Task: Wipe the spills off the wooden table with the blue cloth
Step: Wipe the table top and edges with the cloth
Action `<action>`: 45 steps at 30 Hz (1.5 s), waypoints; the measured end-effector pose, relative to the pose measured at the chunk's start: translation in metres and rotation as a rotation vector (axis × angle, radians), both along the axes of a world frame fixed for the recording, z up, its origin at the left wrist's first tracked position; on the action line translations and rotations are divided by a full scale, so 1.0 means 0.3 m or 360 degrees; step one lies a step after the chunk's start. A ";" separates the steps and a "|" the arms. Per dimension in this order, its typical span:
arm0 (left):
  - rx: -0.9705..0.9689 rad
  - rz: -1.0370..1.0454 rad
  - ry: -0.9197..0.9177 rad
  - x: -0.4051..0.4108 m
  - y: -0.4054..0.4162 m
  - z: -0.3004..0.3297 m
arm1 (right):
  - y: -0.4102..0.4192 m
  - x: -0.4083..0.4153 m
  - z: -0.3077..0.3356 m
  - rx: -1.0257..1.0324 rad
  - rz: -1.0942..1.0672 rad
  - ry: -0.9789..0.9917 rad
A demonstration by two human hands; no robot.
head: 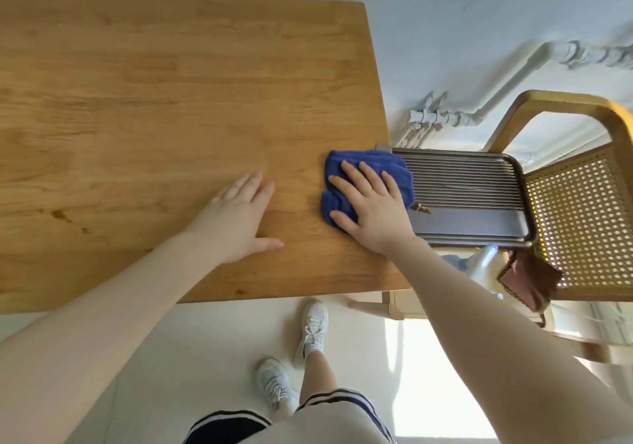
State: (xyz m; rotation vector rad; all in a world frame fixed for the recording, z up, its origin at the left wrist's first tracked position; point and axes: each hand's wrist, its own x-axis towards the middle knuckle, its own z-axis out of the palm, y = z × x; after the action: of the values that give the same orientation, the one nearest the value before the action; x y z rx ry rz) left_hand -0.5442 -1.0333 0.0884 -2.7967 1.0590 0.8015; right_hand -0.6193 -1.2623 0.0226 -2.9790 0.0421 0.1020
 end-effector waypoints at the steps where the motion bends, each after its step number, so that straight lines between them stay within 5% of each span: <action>1: 0.0017 0.0009 -0.0009 -0.015 0.031 -0.007 | 0.004 0.027 -0.002 -0.0020 -0.0130 0.0016; 4: 0.0098 -0.0014 -0.0025 -0.058 0.114 -0.015 | 0.058 0.015 -0.009 -0.0090 -0.0185 0.0002; 12: 0.0259 0.0021 -0.0096 -0.099 0.200 -0.038 | 0.197 -0.156 -0.028 -0.0059 0.0383 -0.0155; 20: 0.0124 0.0126 -0.0044 -0.100 0.207 -0.051 | 0.145 0.015 -0.021 -0.0046 -0.0343 -0.0046; 30: 0.0088 0.0167 -0.0071 -0.090 0.212 -0.069 | 0.276 -0.098 -0.018 -0.0106 0.0473 -0.0050; 37: 0.0347 0.0218 -0.0324 -0.114 0.207 -0.066 | 0.295 0.140 -0.004 -0.0042 0.0087 0.0075; 45: 0.0361 0.0390 -0.0254 -0.100 0.210 -0.069 | 0.346 -0.058 -0.023 -0.0083 0.0978 -0.0036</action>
State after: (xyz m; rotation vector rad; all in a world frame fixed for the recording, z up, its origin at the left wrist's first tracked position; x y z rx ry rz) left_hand -0.5741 -0.9702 0.0678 -2.7687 0.5701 0.6551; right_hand -0.6367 -1.1585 0.0157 -2.9269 -0.8817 0.1386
